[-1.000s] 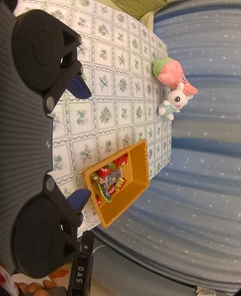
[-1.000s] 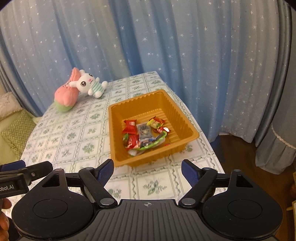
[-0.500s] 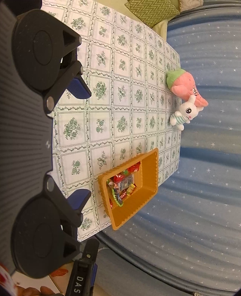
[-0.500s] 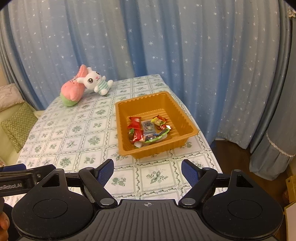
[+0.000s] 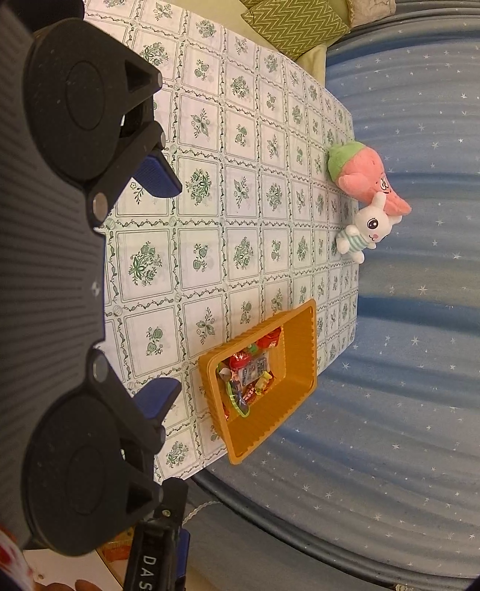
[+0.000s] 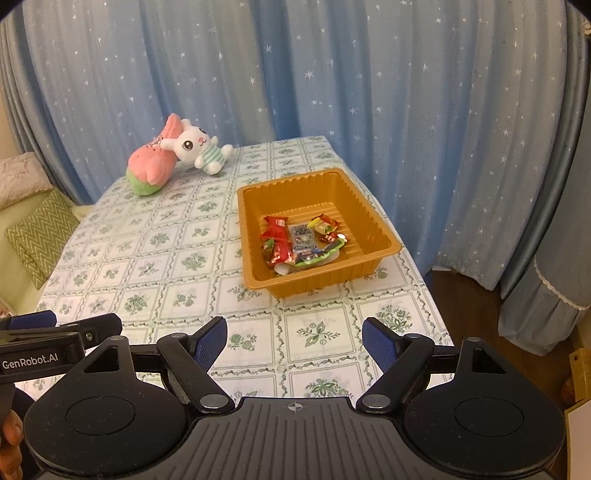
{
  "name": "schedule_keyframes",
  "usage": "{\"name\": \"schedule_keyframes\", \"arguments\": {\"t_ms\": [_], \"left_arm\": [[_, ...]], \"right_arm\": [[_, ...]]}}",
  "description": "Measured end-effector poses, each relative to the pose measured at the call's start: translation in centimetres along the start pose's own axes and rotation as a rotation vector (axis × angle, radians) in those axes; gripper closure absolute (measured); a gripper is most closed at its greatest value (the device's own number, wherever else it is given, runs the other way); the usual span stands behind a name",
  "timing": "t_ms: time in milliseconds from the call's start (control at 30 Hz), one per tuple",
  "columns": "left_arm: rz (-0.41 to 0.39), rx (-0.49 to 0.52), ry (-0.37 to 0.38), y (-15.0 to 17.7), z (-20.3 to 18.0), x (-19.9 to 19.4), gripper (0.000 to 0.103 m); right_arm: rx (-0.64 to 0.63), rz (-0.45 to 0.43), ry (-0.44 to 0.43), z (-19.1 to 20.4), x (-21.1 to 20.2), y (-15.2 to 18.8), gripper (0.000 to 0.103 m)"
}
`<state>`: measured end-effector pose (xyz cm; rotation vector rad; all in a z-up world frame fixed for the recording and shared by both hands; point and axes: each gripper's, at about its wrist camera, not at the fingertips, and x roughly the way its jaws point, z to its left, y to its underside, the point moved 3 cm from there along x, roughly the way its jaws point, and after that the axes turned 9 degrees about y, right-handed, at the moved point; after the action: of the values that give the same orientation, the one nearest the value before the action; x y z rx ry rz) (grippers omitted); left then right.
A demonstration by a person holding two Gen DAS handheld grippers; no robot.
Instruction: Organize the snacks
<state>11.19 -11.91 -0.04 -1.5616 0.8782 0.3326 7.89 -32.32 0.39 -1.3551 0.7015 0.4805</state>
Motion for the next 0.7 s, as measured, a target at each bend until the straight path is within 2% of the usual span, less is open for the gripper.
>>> {"name": "schedule_keyframes", "arguments": {"t_ms": [700], "left_arm": [[0.000,0.010,0.008,0.00,-0.05,0.10,0.000]], "right_arm": [[0.005,0.005,0.003,0.23,0.11,0.07,0.023]]}}
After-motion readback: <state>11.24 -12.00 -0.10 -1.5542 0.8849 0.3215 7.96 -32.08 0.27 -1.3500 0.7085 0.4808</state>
